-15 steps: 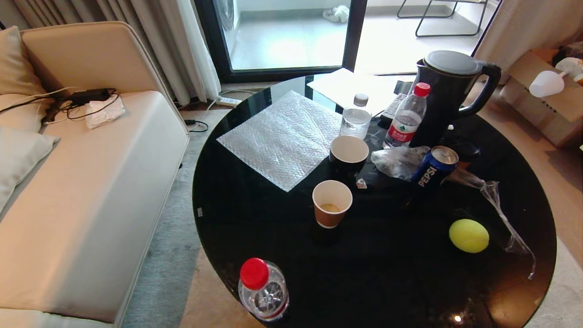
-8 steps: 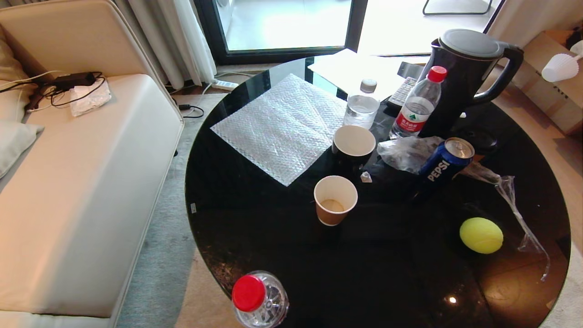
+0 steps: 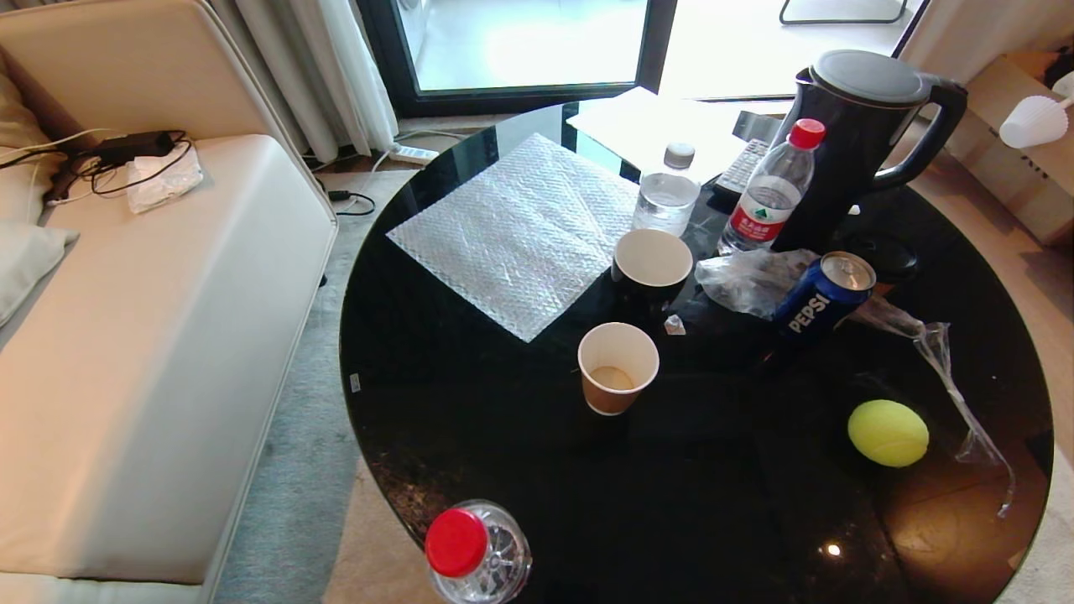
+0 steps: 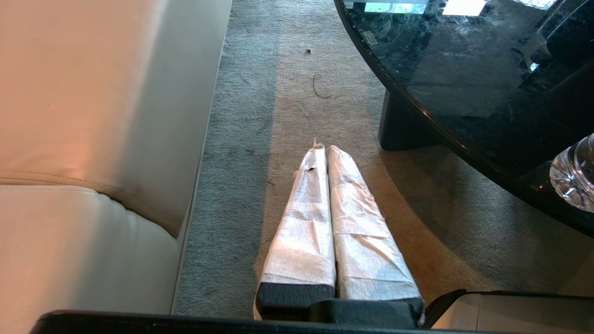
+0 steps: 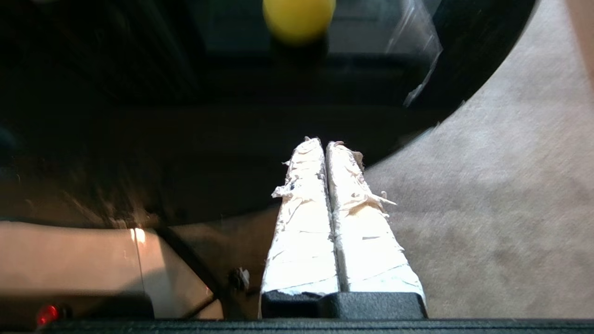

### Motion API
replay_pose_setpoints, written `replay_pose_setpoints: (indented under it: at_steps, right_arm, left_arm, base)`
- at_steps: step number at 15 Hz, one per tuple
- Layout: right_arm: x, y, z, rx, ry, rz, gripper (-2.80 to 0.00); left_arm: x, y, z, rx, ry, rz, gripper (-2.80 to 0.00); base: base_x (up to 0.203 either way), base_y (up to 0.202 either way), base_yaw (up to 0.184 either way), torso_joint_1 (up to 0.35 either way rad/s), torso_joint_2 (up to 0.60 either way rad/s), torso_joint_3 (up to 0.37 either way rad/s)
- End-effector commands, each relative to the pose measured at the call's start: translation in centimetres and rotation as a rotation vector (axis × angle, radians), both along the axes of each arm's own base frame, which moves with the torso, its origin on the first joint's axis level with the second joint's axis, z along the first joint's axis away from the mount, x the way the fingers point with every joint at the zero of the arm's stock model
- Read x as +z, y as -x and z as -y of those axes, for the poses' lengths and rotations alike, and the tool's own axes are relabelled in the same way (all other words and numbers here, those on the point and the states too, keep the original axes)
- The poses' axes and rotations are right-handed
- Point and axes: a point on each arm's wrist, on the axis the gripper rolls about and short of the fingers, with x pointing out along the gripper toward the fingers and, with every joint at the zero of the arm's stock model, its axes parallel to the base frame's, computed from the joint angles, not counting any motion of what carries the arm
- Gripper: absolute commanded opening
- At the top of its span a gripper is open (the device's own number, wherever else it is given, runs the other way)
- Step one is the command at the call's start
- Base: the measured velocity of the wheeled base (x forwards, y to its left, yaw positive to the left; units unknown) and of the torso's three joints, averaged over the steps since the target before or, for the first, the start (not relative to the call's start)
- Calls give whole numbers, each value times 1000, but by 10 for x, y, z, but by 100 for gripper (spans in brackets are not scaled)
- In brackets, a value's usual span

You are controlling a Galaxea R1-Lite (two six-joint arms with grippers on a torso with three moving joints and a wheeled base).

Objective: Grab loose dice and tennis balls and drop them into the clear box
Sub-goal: Pick up the ball on the table

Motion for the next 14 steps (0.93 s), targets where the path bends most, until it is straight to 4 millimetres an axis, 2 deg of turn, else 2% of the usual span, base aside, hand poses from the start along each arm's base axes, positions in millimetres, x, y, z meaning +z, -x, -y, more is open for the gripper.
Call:
replay_pose_setpoints:
  at_steps: [1, 3, 4, 6, 10, 12, 14]
  right_arm:
    - [36, 1, 0, -10, -1, -36, -280]
    - [68, -5, 0, -19, -9, -117, -280]
    - [76, -12, 0, -23, -30, -157, -280]
    - [87, -47, 1, -39, -75, -326, -280]
    - [86, -126, 1, -75, -171, -501, -280]
    - [81, -163, -3, -42, -190, -503, -280]
    - [81, -189, -10, 18, -194, -494, -280]
  left_arm:
    - [0, 0, 0, 0, 0, -2, -280]
    - [0, 0, 0, 0, 0, -2, -280]
    - [0, 0, 0, 0, 0, -2, -280]
    - [0, 0, 0, 0, 0, -2, -280]
    - [0, 0, 0, 0, 0, -2, -280]
    - [0, 0, 0, 0, 0, -2, -280]
    - [0, 0, 0, 0, 0, -2, -280]
  base:
    - [0, 0, 0, 0, 0, 0]
    - [0, 0, 0, 0, 0, 0]
    - [0, 0, 0, 0, 0, 0]
    - [0, 0, 0, 0, 0, 0]
    - [0, 0, 0, 0, 0, 0]
    - [0, 0, 0, 0, 0, 0]
    - [0, 0, 0, 0, 0, 0]
